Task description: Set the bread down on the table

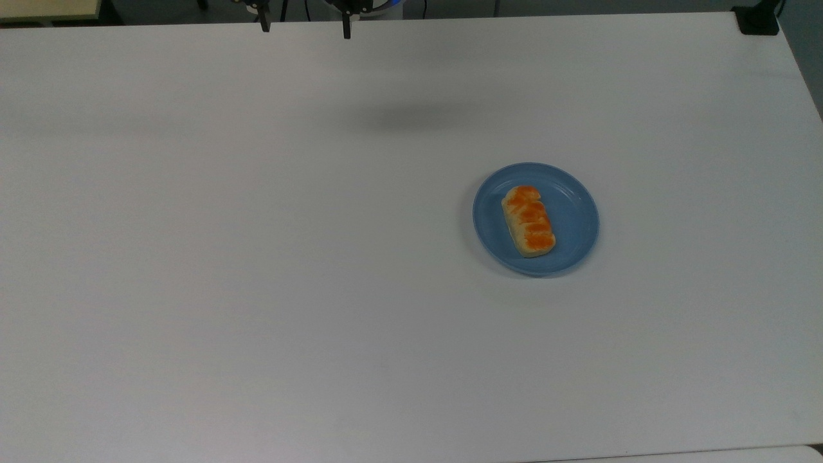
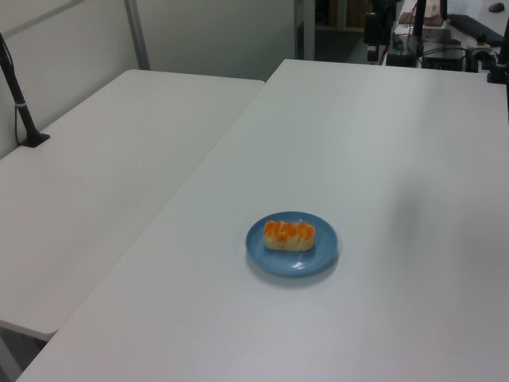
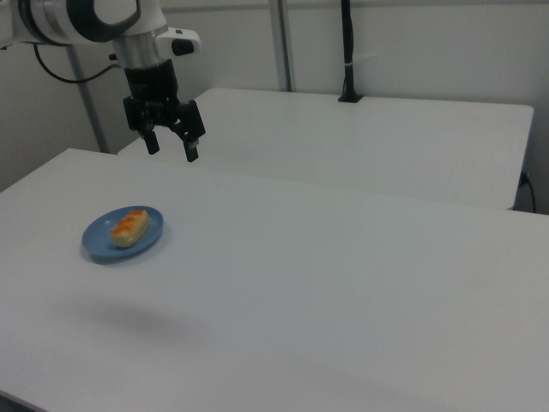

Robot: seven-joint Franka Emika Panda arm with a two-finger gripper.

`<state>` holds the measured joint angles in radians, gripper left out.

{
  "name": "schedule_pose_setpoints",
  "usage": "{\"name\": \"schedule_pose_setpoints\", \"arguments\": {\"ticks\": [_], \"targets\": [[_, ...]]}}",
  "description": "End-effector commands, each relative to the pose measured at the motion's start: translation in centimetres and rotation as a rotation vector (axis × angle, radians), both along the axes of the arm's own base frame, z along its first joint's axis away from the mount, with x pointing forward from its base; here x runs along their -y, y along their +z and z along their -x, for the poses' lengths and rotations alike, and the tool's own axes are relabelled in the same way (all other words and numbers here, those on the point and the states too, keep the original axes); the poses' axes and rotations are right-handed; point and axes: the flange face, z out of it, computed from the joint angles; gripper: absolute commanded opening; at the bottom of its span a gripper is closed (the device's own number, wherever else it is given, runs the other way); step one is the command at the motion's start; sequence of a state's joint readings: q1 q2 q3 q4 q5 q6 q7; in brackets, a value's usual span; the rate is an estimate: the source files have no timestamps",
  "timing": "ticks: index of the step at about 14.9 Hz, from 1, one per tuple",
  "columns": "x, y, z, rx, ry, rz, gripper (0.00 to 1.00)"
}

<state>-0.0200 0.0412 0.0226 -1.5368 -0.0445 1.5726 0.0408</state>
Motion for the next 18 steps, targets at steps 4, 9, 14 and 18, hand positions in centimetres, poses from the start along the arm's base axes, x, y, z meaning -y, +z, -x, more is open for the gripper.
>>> {"name": "schedule_pose_setpoints", "arguments": {"ticks": [4, 9, 14, 18], "targets": [[0.9, 0.2, 0.8, -0.016, -0.012, -0.015, 1.0], [0.2, 0.0, 0.6, -0.013, 0.002, -0.015, 1.0], [-2.9, -0.9, 0.0, -0.015, 0.058, -0.013, 1.0], [-6.0, -1.1, -0.1, -0.011, 0.107, -0.019, 1.0]]}}
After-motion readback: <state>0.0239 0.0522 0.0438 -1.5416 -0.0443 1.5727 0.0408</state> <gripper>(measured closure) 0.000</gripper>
